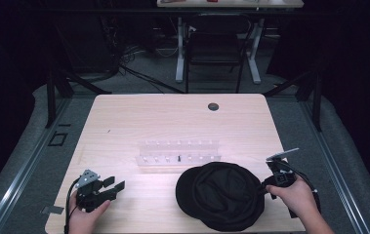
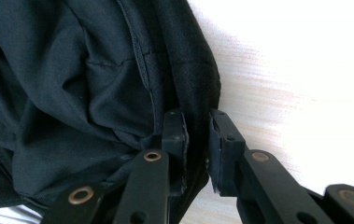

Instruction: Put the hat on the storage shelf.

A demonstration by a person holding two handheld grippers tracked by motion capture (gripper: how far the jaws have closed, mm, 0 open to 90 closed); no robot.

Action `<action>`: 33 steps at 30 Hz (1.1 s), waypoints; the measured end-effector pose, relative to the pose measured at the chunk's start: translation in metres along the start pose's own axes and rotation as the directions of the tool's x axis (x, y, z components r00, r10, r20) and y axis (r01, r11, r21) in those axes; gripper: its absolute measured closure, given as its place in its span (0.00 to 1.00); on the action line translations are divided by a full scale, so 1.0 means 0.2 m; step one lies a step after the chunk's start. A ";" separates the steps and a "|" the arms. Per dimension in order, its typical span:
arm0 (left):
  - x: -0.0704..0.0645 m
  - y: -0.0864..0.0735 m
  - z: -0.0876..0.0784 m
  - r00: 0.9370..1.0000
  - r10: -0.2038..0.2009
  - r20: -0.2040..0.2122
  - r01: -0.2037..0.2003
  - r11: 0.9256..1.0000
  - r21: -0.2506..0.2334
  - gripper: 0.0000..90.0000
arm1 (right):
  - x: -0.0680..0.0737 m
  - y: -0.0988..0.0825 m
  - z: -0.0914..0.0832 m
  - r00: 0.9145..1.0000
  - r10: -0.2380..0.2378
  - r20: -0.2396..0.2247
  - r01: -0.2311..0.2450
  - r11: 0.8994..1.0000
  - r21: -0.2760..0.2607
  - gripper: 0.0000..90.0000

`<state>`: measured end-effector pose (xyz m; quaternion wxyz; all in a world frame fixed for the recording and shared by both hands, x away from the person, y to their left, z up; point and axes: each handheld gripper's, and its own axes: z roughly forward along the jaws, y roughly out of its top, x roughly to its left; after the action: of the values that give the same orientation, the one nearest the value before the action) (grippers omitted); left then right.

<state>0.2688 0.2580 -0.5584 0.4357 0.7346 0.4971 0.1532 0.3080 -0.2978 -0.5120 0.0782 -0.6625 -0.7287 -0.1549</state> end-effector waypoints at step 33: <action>0.00 0.00 0.00 1.000 -0.003 -0.006 0.003 1.000 -0.004 0.55 | 0.05 -0.01 -0.24 0.971 -0.020 -0.237 0.010 0.999 -0.043 0.98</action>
<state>0.2691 0.2577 -0.5585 0.4360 0.7324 0.4993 0.1557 0.3010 -0.3039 -0.4642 0.1500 -0.6353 -0.7156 -0.2487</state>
